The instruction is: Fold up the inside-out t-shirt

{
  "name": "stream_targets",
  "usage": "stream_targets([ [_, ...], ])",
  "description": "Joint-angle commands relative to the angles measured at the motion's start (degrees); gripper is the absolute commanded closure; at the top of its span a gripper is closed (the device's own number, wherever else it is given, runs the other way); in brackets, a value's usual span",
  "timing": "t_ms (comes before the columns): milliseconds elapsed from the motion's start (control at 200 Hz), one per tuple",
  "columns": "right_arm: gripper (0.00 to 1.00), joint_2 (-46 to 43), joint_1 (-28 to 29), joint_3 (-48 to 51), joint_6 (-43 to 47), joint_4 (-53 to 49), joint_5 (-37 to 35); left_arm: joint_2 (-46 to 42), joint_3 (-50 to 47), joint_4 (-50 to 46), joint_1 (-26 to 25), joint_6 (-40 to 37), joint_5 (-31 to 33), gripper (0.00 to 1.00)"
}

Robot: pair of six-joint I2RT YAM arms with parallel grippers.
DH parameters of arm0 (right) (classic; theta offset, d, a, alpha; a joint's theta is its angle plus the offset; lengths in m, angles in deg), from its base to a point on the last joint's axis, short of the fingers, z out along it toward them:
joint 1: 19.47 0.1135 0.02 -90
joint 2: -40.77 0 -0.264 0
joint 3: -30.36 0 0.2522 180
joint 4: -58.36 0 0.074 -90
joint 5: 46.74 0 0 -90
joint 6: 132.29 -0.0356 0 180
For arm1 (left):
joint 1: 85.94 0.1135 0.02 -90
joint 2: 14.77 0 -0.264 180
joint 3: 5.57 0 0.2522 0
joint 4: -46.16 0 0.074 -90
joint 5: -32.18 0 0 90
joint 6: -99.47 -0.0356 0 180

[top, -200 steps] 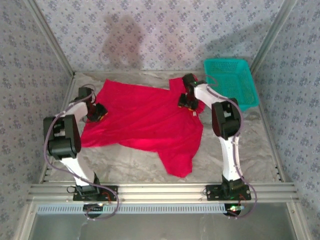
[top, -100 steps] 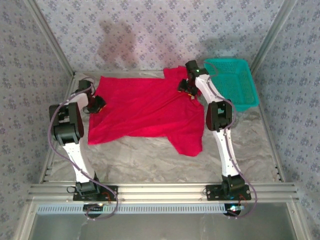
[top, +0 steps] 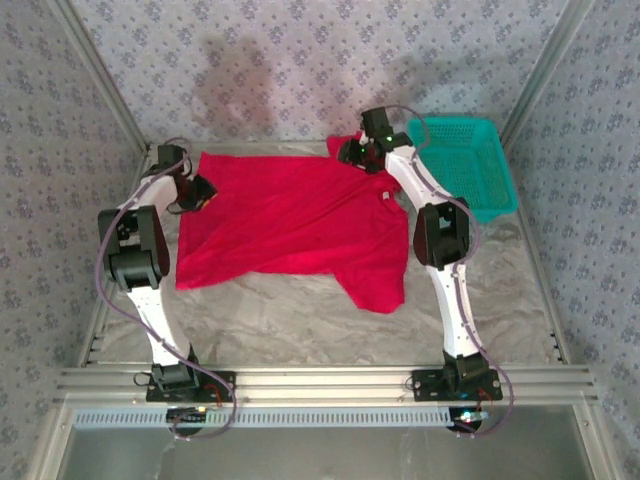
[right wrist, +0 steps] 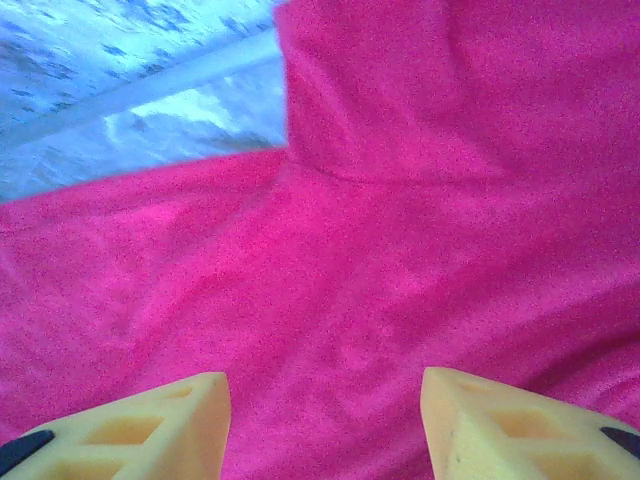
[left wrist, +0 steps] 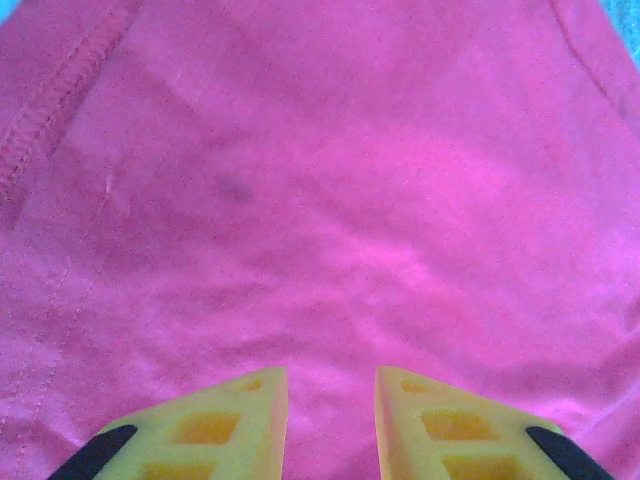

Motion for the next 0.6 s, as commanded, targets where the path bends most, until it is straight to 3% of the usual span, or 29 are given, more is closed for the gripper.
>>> stream_targets([
  [0, 0.43, -10.3, 1.0, 14.8, 0.0, 3.4, 1.0, -4.5, -6.4, -1.2, 0.9, 0.2, -2.7, 0.71],
  [180, 0.40, -25.6, 1.8, 39.1, -0.4, 9.9, 0.0, -13.4, -17.5, 0.4, 1.3, 0.1, -3.3, 0.71],
  [595, 0.40, -35.4, -0.6, 69.2, -3.5, 12.4, -2.1, -20.2, -39.3, 8.4, 8.8, 3.8, -5.8, 0.71],
])
